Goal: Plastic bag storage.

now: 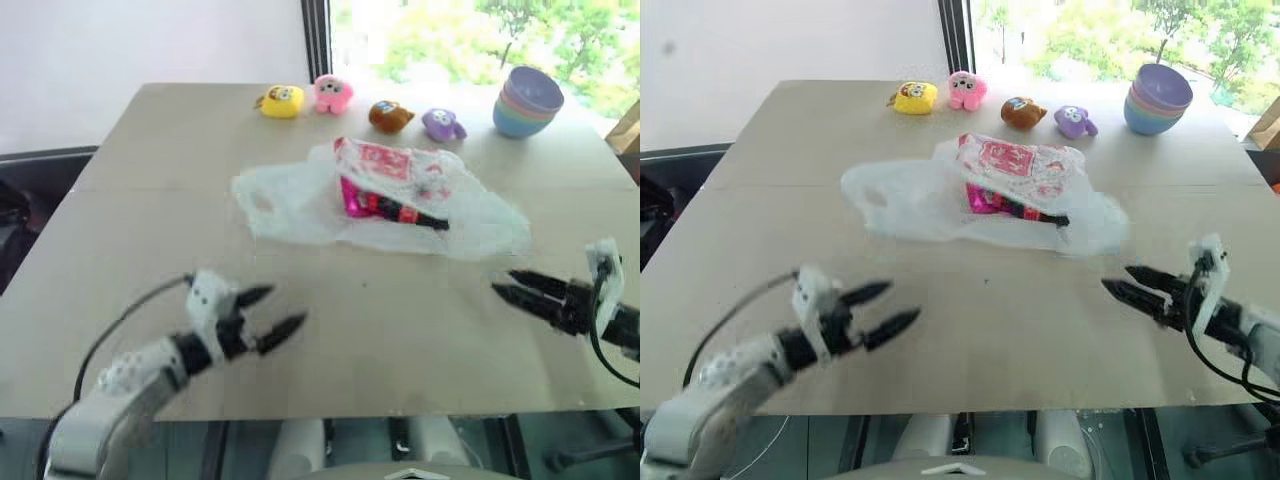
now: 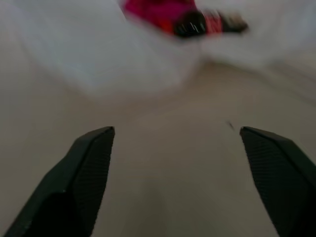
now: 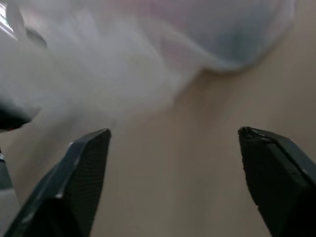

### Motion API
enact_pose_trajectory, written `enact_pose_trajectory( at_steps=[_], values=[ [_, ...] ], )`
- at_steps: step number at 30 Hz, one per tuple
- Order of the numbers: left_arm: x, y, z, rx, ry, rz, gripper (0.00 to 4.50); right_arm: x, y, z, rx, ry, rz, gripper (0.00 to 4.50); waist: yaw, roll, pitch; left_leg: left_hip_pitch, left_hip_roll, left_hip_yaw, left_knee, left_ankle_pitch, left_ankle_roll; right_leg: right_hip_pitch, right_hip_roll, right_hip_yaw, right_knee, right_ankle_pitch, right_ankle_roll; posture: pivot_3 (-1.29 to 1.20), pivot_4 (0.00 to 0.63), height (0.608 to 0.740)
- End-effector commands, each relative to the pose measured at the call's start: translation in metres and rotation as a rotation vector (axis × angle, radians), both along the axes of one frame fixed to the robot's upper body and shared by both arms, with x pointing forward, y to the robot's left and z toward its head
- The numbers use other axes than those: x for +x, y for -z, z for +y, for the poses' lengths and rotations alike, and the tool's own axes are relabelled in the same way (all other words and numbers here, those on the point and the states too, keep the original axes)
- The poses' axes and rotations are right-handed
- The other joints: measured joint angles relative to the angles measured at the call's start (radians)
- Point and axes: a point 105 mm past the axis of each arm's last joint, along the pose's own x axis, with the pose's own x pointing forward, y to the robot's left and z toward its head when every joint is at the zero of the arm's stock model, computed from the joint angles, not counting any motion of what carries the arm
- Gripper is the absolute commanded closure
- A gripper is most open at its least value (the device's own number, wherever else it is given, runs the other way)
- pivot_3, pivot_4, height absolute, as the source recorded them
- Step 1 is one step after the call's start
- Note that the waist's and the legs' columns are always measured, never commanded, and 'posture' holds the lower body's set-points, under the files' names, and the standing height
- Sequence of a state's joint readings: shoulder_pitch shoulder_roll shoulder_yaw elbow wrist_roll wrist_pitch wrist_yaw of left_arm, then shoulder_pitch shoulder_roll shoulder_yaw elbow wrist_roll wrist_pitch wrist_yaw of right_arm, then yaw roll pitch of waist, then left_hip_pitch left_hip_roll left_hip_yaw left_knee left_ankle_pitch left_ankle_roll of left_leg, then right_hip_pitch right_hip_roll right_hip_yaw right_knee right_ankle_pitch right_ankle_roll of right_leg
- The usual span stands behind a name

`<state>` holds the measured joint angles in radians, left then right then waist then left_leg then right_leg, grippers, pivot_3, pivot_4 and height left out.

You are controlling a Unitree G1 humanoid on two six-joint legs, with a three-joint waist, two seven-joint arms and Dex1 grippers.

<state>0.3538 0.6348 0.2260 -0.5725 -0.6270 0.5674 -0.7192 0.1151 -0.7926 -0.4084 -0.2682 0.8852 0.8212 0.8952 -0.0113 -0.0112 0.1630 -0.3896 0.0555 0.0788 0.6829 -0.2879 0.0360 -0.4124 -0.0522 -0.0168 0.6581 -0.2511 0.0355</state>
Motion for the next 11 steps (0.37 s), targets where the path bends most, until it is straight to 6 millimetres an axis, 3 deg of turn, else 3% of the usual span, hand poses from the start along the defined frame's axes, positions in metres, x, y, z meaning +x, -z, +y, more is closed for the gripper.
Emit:
enact_pose_trajectory(
  at_steps=[1, 5, 8, 11],
  values=[
    [-0.009, 0.011, 0.02, 0.068, -0.083, -0.034, 0.0, 0.0, 0.003, -0.018, -0.116, 0.031, -0.149, 0.03, 0.002, 0.0, 0.0, 0.003, 0.0, 0.0, 0.0, 0.0, 0.0, 0.001, 0.0, 0.001, 0.0, 0.001, -0.001, 0.0, 0.15, 0.74],
    [-0.005, 0.024, 0.037, 0.153, -0.191, -0.09, 0.0, 0.01, 0.016, -0.041, -0.217, 0.112, -0.27, 0.03, 0.001, -0.001, -0.002, 0.01, 0.0, 0.002, 0.002, 0.0, 0.0, 0.006, 0.0, 0.004, 0.002, 0.004, -0.005, 0.0, 0.15, 0.74],
    [0.0, 0.022, 0.036, 0.151, -0.197, -0.152, 0.0, 0.014, 0.033, -0.047, -0.332, 0.091, -0.29, 0.03, 0.001, 0.002, -0.004, 0.01, 0.0, 0.004, 0.002, 0.001, 0.001, 0.005, 0.002, 0.007, 0.003, 0.004, -0.006, 0.0, 0.15, 0.74],
    [0.004, 0.016, 0.034, 0.157, -0.197, -0.215, 0.0, 0.019, 0.029, -0.046, -0.3, 0.095, -0.358, 0.03, 0.0, 0.001, -0.004, 0.008, 0.0, 0.006, 0.001, 0.001, 0.002, 0.003, 0.005, 0.009, 0.003, 0.006, -0.01, 0.0, 0.15, 0.74]
  ],
)
